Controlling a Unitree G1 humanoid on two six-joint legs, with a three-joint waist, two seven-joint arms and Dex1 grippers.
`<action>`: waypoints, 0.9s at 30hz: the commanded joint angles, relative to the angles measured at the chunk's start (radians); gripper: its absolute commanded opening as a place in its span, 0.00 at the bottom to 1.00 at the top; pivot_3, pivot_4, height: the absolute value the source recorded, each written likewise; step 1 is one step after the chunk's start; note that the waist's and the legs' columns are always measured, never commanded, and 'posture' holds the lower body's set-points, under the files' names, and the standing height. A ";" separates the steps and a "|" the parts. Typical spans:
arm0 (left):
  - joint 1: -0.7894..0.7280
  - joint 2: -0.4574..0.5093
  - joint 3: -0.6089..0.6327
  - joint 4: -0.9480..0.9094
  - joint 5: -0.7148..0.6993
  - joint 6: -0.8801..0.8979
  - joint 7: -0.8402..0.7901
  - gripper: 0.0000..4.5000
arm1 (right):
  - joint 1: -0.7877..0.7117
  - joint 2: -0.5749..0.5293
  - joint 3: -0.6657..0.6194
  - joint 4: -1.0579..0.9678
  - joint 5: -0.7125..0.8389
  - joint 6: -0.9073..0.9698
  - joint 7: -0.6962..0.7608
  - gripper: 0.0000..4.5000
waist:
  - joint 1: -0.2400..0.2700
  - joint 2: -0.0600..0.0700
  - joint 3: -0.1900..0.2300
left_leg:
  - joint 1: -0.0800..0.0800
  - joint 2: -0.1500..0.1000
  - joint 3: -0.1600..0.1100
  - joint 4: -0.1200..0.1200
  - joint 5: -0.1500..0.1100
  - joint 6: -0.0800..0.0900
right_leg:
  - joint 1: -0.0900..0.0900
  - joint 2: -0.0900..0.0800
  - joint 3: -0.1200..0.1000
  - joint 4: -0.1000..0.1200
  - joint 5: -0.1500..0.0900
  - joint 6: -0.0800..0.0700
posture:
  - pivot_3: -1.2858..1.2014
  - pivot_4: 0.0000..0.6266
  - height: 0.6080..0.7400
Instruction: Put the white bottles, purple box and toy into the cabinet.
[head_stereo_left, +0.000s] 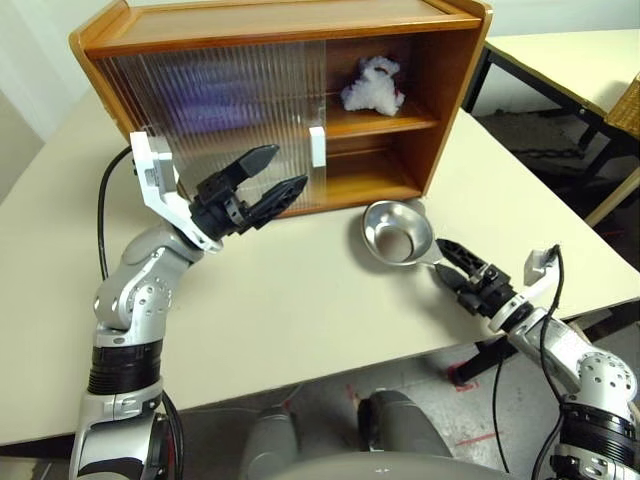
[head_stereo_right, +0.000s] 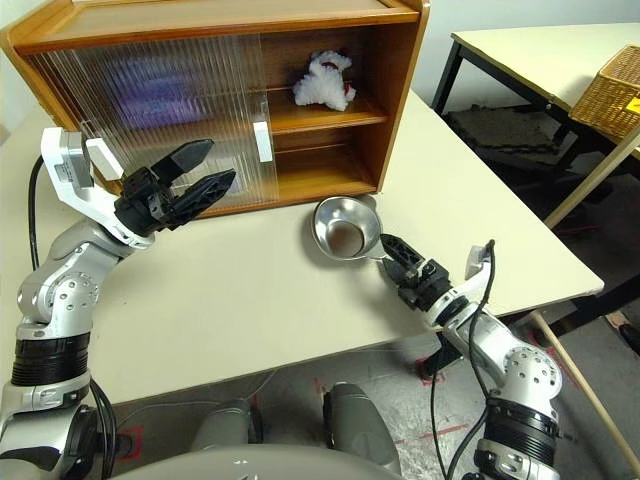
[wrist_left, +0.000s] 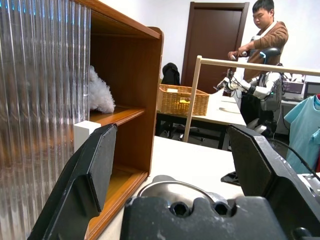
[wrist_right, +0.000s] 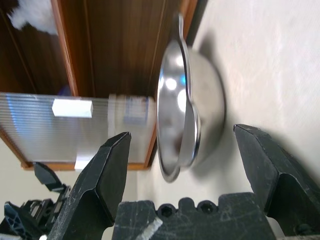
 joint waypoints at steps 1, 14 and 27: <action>0.001 0.013 0.006 -0.027 -0.003 0.014 0.005 1.00 | -0.007 0.002 0.017 0.022 0.002 -0.004 0.006 0.99 | 0.000 0.000 0.000 | 0.000 0.000 0.000 0.000 0.000 0.000 | 0.000 0.000 0.000 0.000 0.000 0.000 | 0.54 0.00 1.00; 0.009 0.025 0.017 -0.054 -0.007 0.031 0.014 1.00 | -0.022 -0.001 0.039 0.045 -0.035 -0.029 0.034 0.99 | 0.012 0.000 0.000 | 0.000 0.000 0.000 0.000 0.000 0.000 | 0.000 0.000 0.000 0.000 0.000 0.000 | 0.55 0.00 1.00; 0.008 0.019 0.012 -0.054 -0.007 0.032 0.011 1.00 | -0.026 -0.010 0.035 0.040 -0.062 -0.050 0.053 0.99 | 0.024 0.000 0.000 | 0.000 0.000 0.000 0.000 0.000 0.000 | 0.000 0.000 0.000 -0.001 0.000 0.000 | 0.54 0.00 1.00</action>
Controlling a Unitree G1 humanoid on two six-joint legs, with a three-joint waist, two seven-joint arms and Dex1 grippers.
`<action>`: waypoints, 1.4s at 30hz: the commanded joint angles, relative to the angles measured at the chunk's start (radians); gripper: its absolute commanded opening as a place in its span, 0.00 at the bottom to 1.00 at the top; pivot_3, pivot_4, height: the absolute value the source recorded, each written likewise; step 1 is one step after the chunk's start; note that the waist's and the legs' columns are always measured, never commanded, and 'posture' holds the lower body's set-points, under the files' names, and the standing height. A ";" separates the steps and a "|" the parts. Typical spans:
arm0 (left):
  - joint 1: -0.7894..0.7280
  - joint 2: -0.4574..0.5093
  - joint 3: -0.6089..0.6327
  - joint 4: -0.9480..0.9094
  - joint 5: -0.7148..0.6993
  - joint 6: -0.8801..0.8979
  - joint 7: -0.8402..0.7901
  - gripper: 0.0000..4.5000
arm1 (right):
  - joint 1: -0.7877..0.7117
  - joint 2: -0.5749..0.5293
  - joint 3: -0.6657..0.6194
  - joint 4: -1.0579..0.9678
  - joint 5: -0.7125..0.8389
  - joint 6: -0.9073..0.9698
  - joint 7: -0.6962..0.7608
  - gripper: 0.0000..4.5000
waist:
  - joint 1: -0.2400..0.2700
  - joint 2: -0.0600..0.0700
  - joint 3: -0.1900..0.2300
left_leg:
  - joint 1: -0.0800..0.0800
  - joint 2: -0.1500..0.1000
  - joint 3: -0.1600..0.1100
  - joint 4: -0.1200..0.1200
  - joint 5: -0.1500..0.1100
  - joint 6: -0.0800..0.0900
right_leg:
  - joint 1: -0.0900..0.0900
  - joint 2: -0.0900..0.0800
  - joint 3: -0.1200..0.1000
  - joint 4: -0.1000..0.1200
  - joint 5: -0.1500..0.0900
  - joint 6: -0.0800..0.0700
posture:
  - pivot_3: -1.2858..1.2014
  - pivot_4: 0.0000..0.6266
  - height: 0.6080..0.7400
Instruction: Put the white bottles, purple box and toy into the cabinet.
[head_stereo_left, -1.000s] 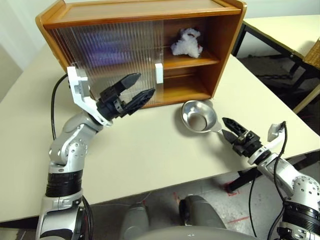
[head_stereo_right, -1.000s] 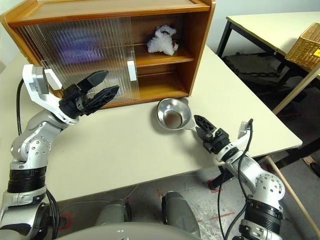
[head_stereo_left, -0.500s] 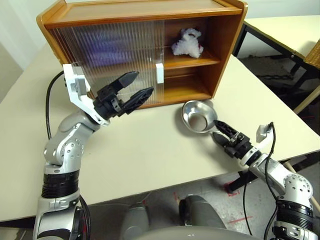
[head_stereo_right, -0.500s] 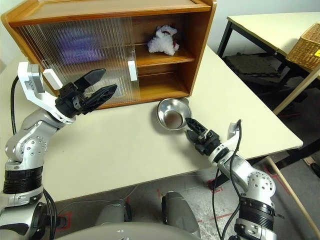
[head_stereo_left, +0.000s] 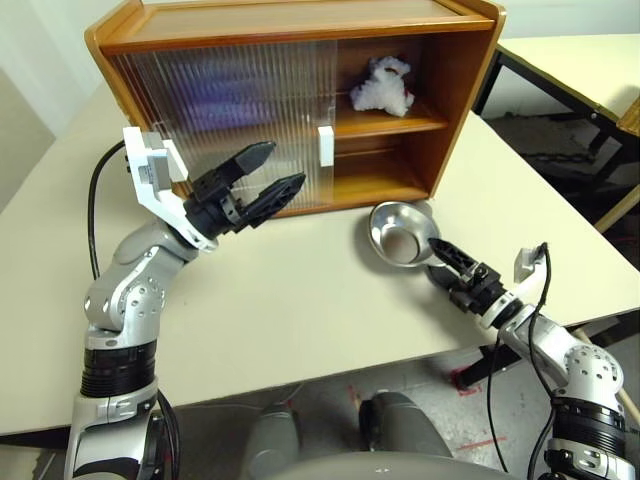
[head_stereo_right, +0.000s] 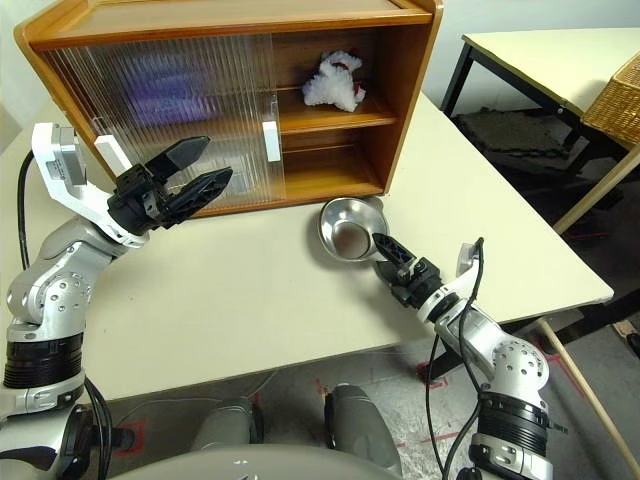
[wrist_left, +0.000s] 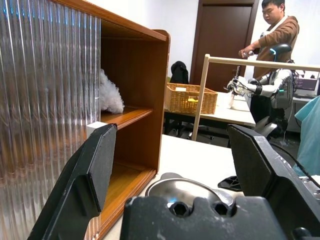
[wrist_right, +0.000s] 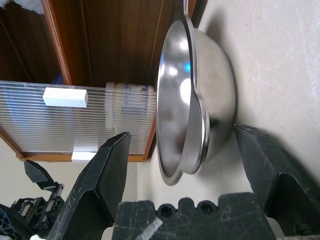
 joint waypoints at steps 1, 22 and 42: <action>0.007 0.001 -0.004 -0.017 -0.006 0.006 -0.005 1.00 | -0.003 -0.009 -0.003 0.001 -0.010 -0.013 0.000 0.96 | -0.001 0.000 0.000 | 0.000 0.000 0.000 0.000 0.000 0.000 | 0.000 0.000 0.000 0.000 0.000 0.000 | 0.54 0.00 1.00; -0.003 -0.003 -0.008 0.002 0.000 0.002 -0.014 1.00 | -0.010 0.004 -0.031 -0.025 0.063 -0.022 -0.029 0.00 | -0.001 0.000 0.000 | 0.000 0.000 0.000 0.000 0.000 0.000 | 0.000 0.000 0.000 0.000 0.000 0.000 | 0.54 0.00 1.00; -0.003 0.008 -0.007 -0.007 0.018 -0.012 -0.022 1.00 | -0.249 0.016 -0.056 0.115 0.274 -0.133 -0.145 0.00 | -0.001 0.001 0.000 | -0.001 0.000 0.000 0.000 0.000 0.000 | 0.000 0.000 0.000 -0.002 0.001 0.001 | 0.55 0.00 1.00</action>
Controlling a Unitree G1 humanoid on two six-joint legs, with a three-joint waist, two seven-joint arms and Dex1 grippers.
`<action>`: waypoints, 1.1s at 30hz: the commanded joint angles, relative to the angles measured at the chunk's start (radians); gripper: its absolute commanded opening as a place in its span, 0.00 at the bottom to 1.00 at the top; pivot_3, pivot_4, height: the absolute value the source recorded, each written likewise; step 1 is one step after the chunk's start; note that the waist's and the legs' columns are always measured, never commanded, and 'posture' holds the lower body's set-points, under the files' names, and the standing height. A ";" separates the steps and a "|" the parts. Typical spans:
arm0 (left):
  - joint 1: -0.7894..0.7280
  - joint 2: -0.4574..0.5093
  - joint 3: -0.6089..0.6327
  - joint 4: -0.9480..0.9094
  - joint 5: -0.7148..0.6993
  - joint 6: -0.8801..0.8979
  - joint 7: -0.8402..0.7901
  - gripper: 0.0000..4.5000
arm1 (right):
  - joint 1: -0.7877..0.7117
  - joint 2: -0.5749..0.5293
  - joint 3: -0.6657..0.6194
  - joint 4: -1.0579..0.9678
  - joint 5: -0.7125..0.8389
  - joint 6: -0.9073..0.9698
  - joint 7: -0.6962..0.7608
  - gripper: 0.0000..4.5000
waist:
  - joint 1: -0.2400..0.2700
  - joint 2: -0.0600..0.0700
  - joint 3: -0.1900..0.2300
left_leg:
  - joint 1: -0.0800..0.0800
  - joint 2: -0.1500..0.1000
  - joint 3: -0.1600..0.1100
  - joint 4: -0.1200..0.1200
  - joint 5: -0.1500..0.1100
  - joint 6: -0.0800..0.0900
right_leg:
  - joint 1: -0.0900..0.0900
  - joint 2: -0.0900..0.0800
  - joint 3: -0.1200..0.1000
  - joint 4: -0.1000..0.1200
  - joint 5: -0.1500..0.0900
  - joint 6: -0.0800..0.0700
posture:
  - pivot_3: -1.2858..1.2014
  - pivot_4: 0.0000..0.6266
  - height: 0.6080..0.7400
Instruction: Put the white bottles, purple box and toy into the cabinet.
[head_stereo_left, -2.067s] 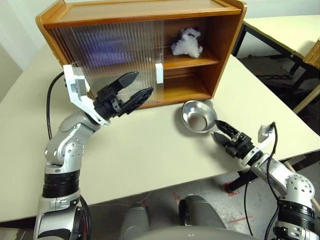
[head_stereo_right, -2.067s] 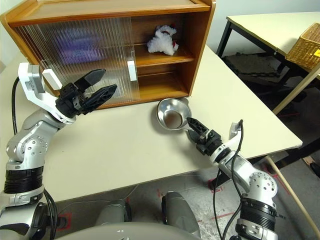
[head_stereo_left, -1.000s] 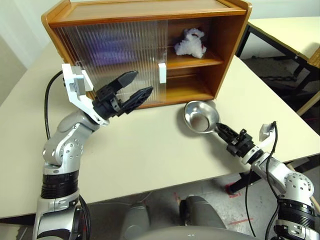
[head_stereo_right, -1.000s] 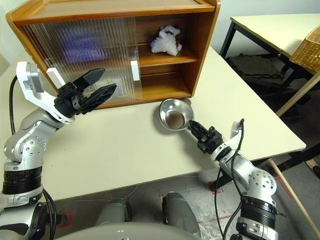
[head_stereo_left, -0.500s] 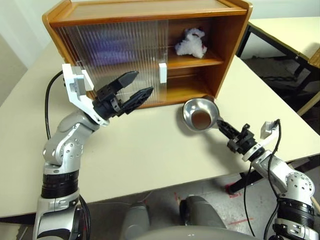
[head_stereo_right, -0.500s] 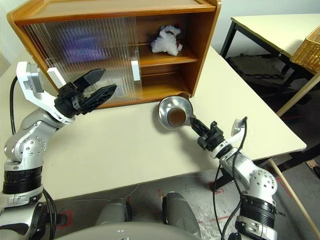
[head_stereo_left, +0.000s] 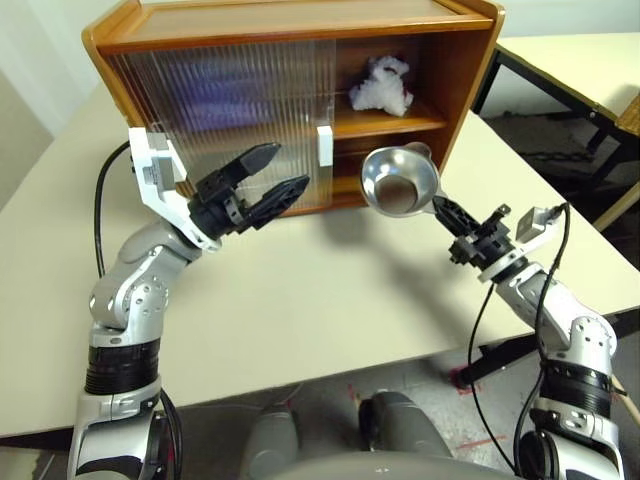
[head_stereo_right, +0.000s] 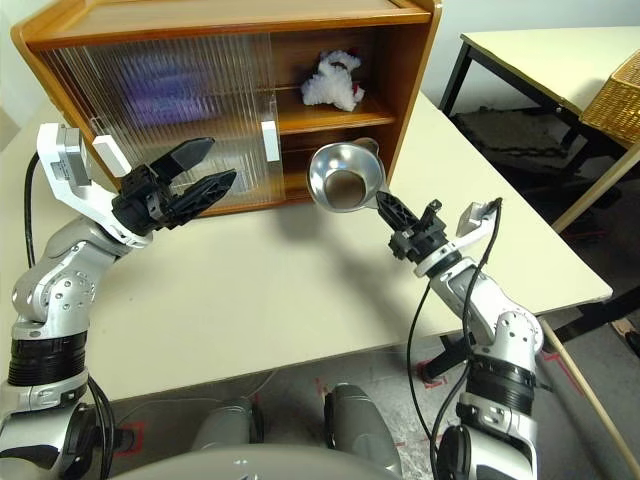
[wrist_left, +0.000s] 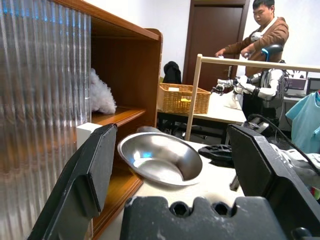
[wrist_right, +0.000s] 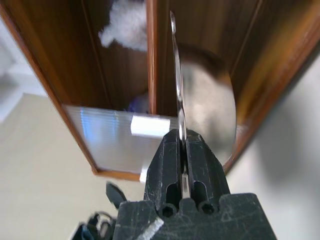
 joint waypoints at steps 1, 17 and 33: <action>0.008 0.016 0.007 -0.026 0.012 -0.004 0.006 1.00 | -0.066 -0.009 -0.031 0.091 -0.007 -0.055 0.022 0.00 | 0.002 0.000 0.000 | 0.000 0.000 0.000 0.000 0.000 0.000 | 0.000 0.000 0.000 0.000 0.000 0.000 | 0.56 0.00 1.00; 0.088 0.033 0.047 -0.122 -0.003 0.007 0.058 1.00 | -0.304 -0.030 -0.034 0.553 -0.268 -0.123 0.279 0.00 | 0.007 0.001 0.000 | -0.001 0.000 0.000 0.000 0.000 0.001 | 0.000 0.000 0.000 -0.002 0.001 0.002 | 0.59 0.00 1.00; 0.176 0.053 0.091 -0.219 -0.027 0.013 0.121 1.00 | -0.563 -0.095 -0.119 1.063 -0.561 -0.324 0.506 0.00 | 0.091 0.001 0.001 | -0.001 0.000 0.000 -0.001 0.000 0.001 | 0.000 0.000 -0.001 -0.004 0.001 0.002 | 0.63 0.01 1.00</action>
